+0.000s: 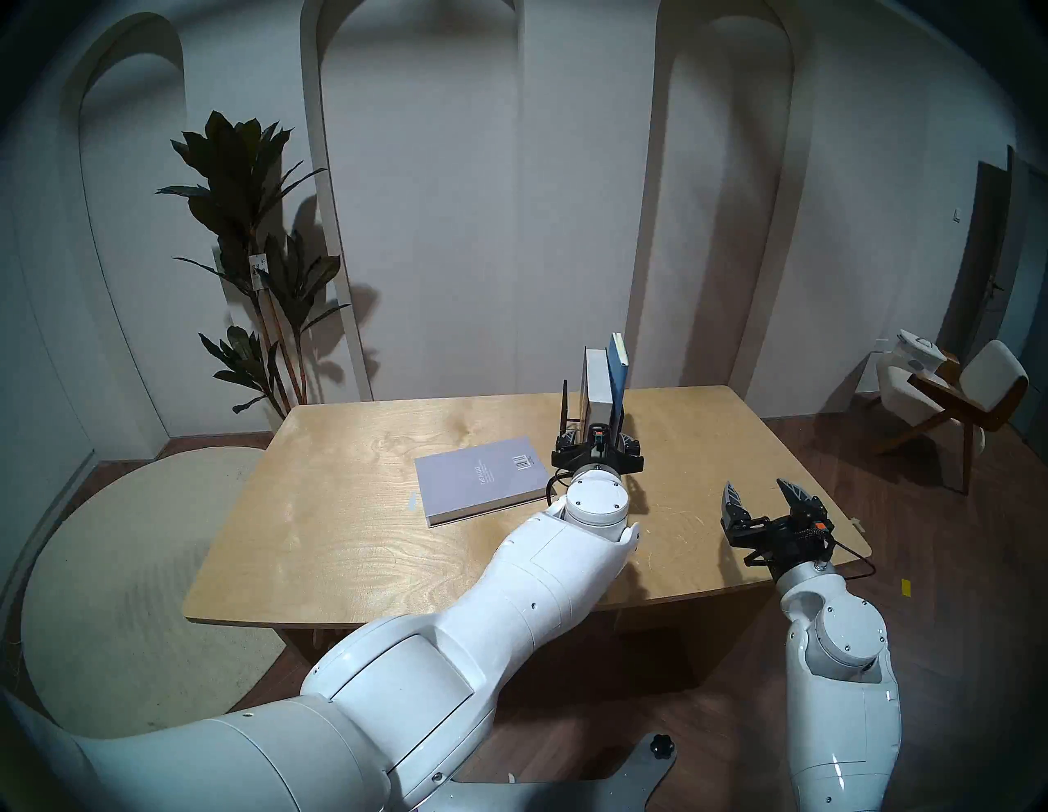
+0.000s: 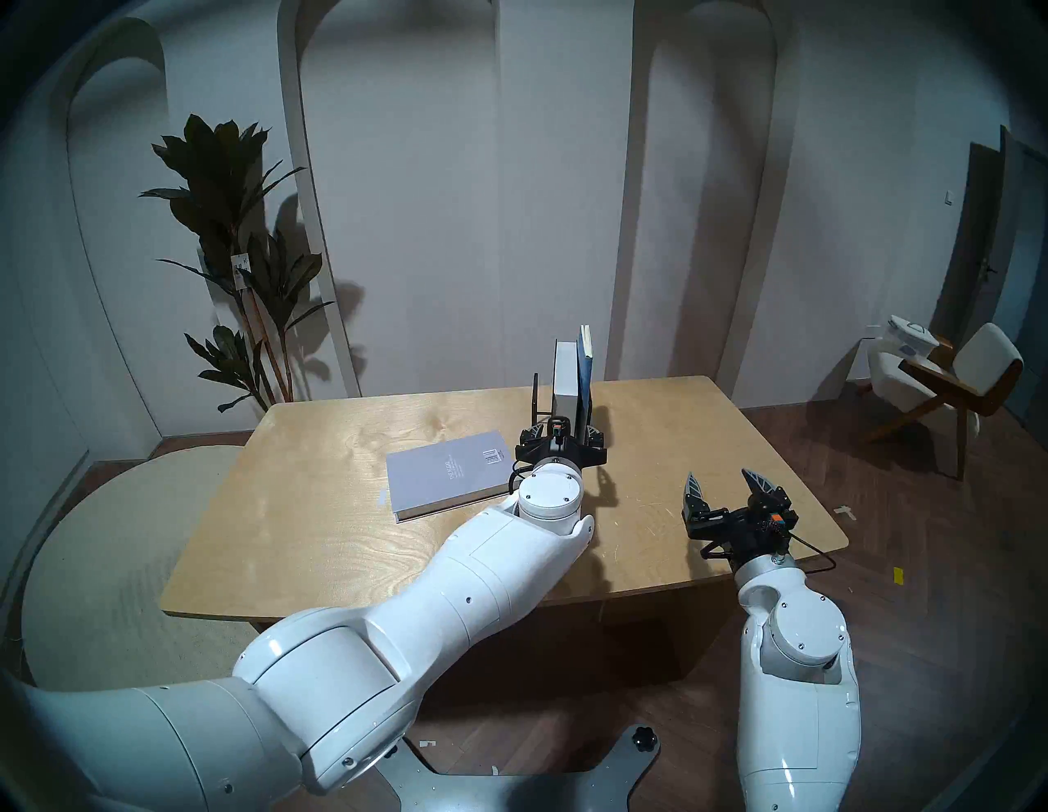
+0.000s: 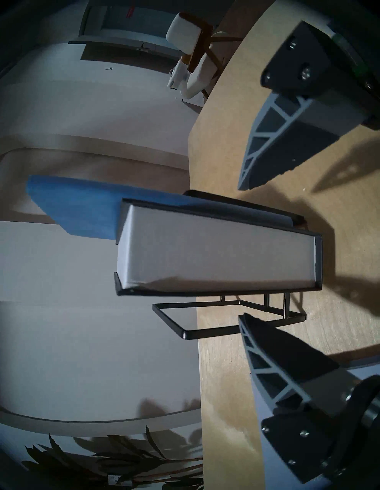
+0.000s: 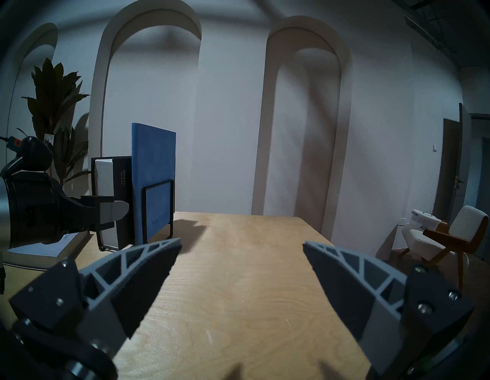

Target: Stack the books into one stack

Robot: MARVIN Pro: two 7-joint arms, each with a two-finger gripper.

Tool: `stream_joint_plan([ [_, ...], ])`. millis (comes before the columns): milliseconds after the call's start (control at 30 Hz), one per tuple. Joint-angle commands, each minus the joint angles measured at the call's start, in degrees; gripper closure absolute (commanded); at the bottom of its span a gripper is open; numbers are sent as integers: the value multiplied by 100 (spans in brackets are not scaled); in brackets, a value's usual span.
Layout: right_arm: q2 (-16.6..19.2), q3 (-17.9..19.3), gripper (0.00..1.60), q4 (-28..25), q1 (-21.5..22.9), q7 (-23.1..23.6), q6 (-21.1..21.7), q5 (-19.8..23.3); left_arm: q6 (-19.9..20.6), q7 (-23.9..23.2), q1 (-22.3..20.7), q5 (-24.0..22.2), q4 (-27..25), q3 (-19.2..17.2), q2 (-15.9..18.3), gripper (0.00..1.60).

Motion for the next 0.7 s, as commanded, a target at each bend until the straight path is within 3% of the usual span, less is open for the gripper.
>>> stream_joint_plan([
  [0, 0, -5, 0, -127, 7, -4, -37, -4, -208, -39, -441, 2, 161, -70, -229, 0],
  [400, 10, -14, 0, -131, 0, -15, -36, 4, -471, -249, -584, 8, 425, -170, -290, 0],
  [433, 10, -14, 0, -131, 0, -16, -36, 4, -484, -268, -588, 9, 440, -174, -293, 20],
  [467, 11, -15, 0, -132, -1, -17, -36, 4, -488, -314, -588, -6, 444, -184, -291, 20],
  [500, 11, -15, 0, -133, -2, -18, -36, 5, -498, -339, -594, -8, 460, -193, -295, 79],
  [533, 12, -16, 0, -134, -3, -19, -36, 5, -483, -374, -598, -20, 477, -203, -299, 92],
  [633, 14, -19, 0, -136, -5, -23, -36, 7, -529, -433, -613, -14, 539, -222, -314, 160],
  [667, 15, -19, 0, -136, -6, -24, -36, 7, -535, -471, -598, -10, 517, -218, -302, 160],
])
